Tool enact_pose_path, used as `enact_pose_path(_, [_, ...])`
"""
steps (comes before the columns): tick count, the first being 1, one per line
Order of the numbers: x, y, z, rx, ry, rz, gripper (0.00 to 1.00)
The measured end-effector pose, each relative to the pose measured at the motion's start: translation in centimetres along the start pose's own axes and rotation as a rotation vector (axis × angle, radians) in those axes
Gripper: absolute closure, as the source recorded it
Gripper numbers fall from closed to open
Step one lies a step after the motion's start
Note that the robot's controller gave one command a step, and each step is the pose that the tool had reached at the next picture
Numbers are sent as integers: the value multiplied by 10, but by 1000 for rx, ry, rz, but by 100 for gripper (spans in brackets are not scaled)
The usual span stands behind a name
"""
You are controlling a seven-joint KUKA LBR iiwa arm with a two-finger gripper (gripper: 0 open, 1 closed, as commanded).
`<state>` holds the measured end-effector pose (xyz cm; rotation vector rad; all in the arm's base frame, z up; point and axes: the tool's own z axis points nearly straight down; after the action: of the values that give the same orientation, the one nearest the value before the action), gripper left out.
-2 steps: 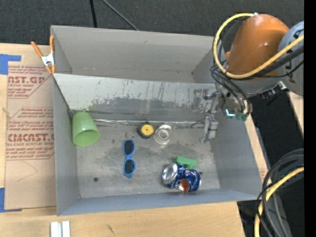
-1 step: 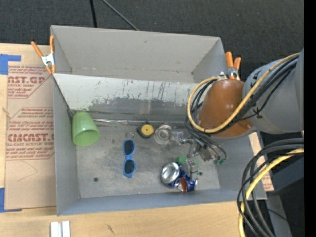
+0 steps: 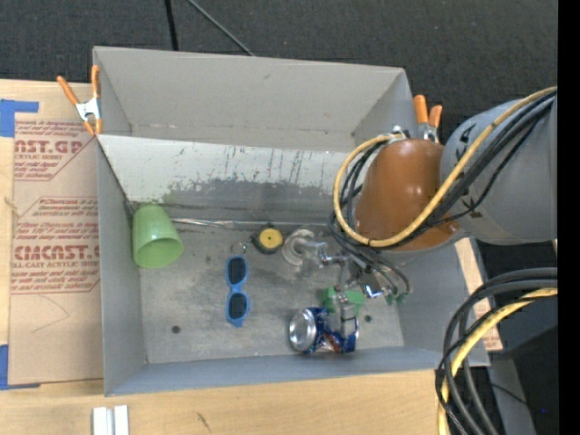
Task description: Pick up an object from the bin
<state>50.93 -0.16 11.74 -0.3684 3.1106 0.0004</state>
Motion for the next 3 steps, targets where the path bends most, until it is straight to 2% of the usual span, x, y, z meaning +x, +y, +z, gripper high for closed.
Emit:
enact_pose_path(1, [21, 19, -3, -4, 6, -443, 0])
enact_pose_path(2, [2, 9, 45, -2, 7, -591, 0])
enact_pose_path(3, [0, 9, 43, 1, 2, -589, 0])
